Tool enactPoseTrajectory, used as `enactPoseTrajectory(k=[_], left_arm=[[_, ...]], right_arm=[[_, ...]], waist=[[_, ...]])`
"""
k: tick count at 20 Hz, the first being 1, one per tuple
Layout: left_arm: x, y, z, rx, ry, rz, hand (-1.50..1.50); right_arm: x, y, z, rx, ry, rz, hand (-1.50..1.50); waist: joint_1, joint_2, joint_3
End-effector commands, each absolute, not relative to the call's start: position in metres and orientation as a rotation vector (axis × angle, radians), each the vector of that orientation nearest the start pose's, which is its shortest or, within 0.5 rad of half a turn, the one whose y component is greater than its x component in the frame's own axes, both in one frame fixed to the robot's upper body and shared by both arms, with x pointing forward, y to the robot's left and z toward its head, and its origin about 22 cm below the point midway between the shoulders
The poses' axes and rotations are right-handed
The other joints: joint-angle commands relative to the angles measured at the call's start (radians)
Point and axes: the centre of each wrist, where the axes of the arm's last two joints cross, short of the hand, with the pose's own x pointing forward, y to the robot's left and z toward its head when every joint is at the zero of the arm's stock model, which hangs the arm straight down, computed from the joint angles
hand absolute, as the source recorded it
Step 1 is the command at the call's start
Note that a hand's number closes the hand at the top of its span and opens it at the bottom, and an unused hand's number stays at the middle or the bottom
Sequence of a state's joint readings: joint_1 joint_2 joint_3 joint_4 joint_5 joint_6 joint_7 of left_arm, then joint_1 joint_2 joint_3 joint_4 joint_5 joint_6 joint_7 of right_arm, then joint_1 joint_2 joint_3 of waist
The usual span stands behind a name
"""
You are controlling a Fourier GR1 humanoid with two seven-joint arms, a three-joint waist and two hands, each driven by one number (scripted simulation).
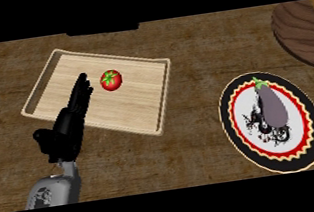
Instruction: Pick the croissant from the plate and place it in the bowl
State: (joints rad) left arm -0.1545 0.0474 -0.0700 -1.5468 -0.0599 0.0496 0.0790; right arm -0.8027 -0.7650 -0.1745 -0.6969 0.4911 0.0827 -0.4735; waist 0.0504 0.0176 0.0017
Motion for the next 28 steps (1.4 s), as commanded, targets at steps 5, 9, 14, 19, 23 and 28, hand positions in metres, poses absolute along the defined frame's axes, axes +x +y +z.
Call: enactPoseTrajectory(k=[5,9,14,19,23,28], left_arm=[[0.282,0.201,0.035,0.014,-1.632,-0.166,0.0],[0.279,0.184,0.031,0.009,-1.637,-0.171,0.0],[0.285,0.203,0.039,0.021,-1.627,-0.167,0.0],[0.278,0.197,0.03,0.009,-1.617,-0.15,0.0],[0.275,0.203,0.038,0.009,-1.62,-0.162,0.0],[0.284,0.203,0.038,0.014,-1.625,-0.16,0.0]], right_arm=[[0.389,-0.458,0.152,-0.888,-1.603,0.884,1.5],[0.385,-0.465,0.14,-0.723,-1.528,0.801,-1.5],[0.374,-0.475,0.122,-0.539,-1.601,0.811,-1.5],[0.371,-0.486,0.135,-0.454,-1.792,0.639,-1.5],[0.371,-0.493,0.154,-0.441,-1.875,0.516,-1.5],[0.36,-0.513,0.181,-0.358,-1.83,0.405,-1.5]], waist=[[0.016,0.009,0.001],[0.028,0.015,0.003],[0.02,0.013,0.004],[0.021,0.014,0.005],[0.021,0.008,0.004],[0.013,0.01,0.003]])
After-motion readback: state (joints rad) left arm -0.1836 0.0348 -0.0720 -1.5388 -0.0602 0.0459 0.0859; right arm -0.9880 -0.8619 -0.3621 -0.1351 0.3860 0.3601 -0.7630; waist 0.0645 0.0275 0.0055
